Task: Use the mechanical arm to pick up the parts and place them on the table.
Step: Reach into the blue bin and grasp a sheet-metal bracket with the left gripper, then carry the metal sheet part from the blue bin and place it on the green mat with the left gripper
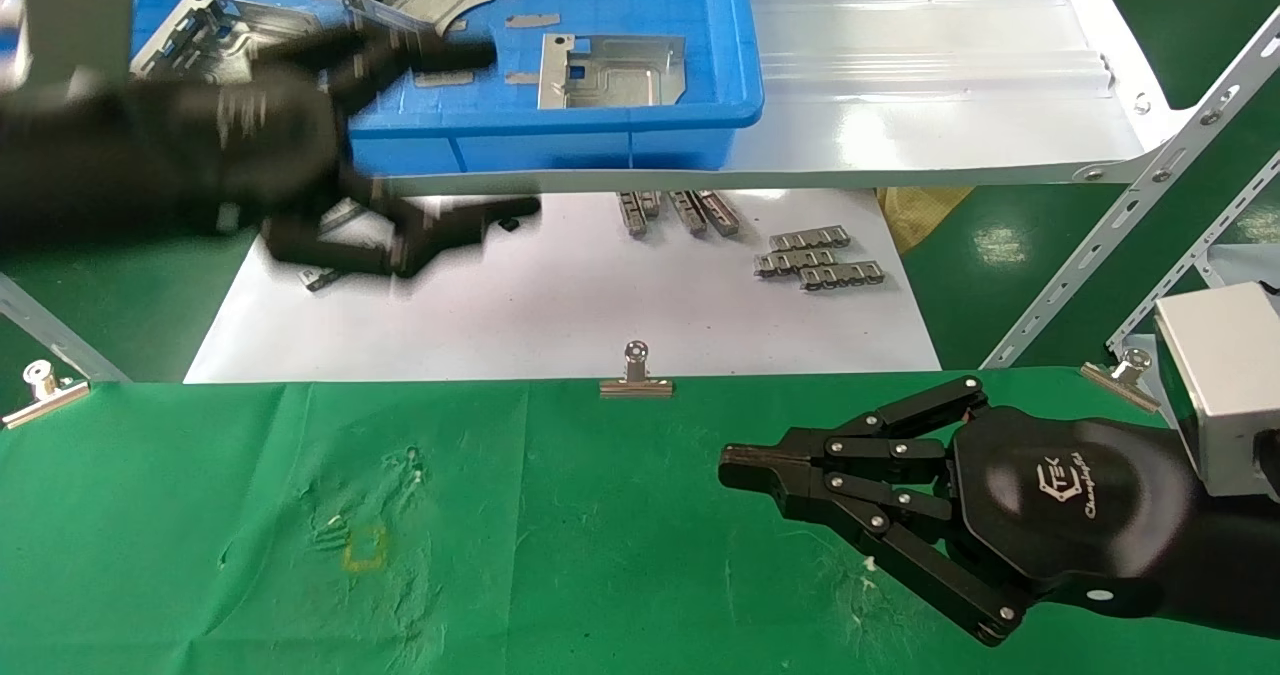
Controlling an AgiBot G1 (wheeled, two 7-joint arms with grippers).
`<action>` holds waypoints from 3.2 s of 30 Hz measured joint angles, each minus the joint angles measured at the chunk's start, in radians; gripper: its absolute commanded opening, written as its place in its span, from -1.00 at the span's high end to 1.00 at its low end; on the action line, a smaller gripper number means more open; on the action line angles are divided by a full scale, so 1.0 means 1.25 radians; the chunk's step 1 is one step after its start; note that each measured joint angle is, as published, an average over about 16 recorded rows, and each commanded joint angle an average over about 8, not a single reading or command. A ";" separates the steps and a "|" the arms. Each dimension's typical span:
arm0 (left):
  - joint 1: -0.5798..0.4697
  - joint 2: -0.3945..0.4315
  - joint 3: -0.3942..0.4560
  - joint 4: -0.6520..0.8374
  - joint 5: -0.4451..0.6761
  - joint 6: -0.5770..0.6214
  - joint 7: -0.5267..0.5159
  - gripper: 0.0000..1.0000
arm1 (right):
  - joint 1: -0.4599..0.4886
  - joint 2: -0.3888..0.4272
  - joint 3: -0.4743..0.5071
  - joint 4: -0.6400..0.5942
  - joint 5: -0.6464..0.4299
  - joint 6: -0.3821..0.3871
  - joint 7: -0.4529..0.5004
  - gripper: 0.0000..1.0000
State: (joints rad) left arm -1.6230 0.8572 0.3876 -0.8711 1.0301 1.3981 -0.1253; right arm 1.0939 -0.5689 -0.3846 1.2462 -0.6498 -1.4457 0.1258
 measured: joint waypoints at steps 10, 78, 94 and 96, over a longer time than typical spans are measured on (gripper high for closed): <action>-0.242 0.173 0.061 0.387 0.184 -0.241 0.104 -0.84 | 0.000 0.000 0.000 0.000 0.000 0.000 0.000 0.91; -0.421 0.201 0.095 0.600 0.252 -0.073 0.126 1.00 | 0.000 0.000 0.000 0.000 0.000 0.000 0.000 -1.00; -0.382 0.100 0.112 0.521 0.201 0.158 0.282 1.00 | 0.000 0.000 0.000 0.000 0.000 0.000 0.000 -1.00; -0.365 0.082 0.121 0.491 0.182 0.163 0.291 1.00 | 0.000 0.000 0.000 0.000 0.000 0.000 0.000 -1.00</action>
State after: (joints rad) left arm -2.0790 0.9599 0.5390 -0.2568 1.2573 1.6017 0.2382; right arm 1.0940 -0.5688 -0.3849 1.2462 -0.6496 -1.4456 0.1256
